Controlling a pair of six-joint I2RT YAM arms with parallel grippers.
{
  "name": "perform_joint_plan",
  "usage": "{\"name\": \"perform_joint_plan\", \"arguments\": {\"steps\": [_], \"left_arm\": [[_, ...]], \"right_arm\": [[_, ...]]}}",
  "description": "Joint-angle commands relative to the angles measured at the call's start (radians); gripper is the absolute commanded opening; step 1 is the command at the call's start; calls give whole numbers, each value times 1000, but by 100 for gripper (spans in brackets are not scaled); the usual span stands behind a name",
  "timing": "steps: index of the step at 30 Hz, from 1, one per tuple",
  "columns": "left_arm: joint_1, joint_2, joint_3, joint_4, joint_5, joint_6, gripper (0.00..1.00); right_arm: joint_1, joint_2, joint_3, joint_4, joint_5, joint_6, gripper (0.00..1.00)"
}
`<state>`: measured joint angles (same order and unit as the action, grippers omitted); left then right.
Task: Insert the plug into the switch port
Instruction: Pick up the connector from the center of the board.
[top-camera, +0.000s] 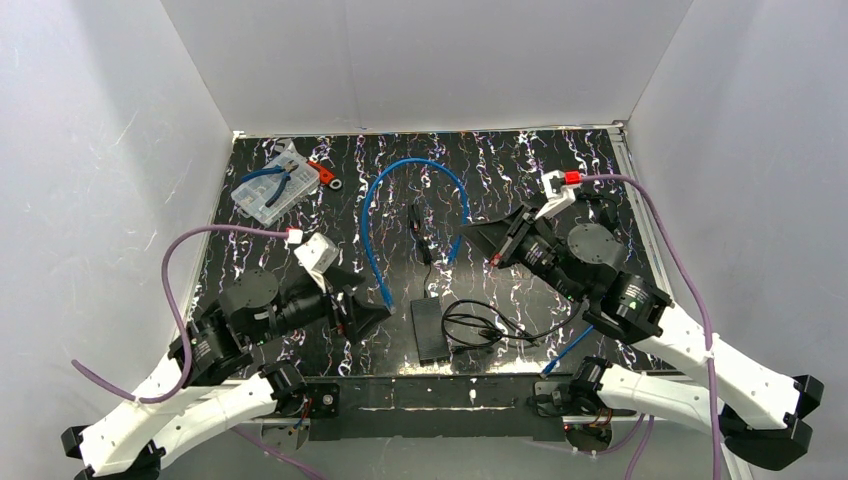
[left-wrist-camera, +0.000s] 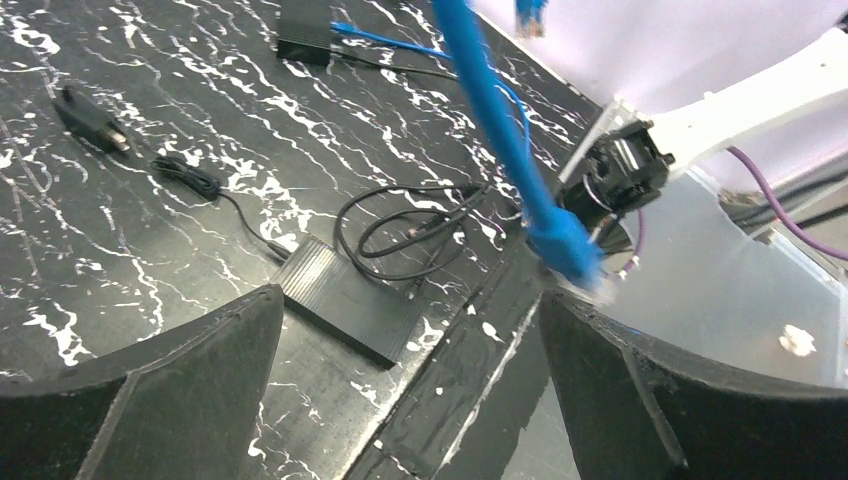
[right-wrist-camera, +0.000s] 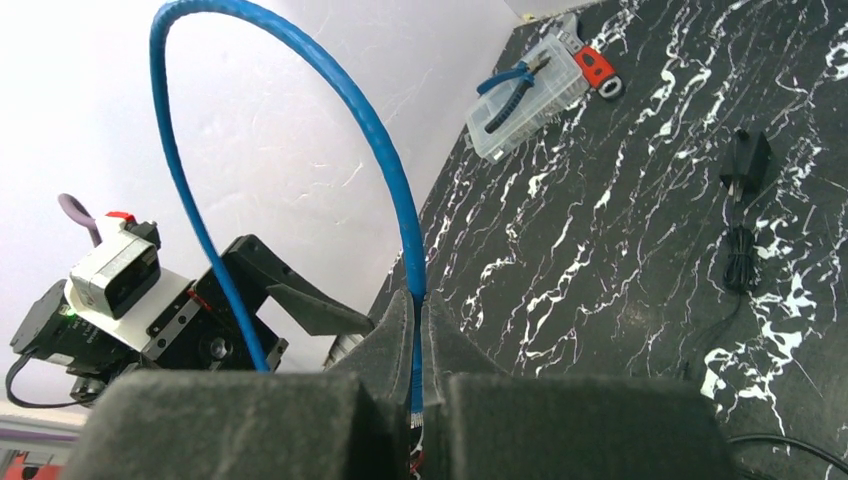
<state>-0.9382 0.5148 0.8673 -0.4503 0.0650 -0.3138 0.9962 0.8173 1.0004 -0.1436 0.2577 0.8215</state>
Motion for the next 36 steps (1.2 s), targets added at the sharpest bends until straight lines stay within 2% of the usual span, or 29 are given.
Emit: {"name": "perform_joint_plan", "arguments": {"steps": [1,10,19,24,26,29,33,36], "left_arm": [[-4,-34,42,-47,105,14,100],[-4,-110,50,-91,142,24,100],[-4,-179,43,-72,104,25,100],[-4,-222,15,-18,99,8,99],[-4,-238,0,39,133,-2,99],[-4,-230,-26,207,291,-47,100],[-4,-173,-23,322,431,-92,99],[-4,-147,-38,385,479,-114,100]], "right_arm": [[5,-43,-24,111,-10,-34,1],[4,-127,-99,222,-70,-72,1],[5,-214,-194,356,-174,-144,1],[4,-245,-212,371,-237,-175,1],[4,-256,-227,399,-288,-181,1],[4,-244,-222,428,-384,-179,1],[4,-221,-214,449,-428,-171,1],[4,-214,-212,460,-438,-162,1]]}}
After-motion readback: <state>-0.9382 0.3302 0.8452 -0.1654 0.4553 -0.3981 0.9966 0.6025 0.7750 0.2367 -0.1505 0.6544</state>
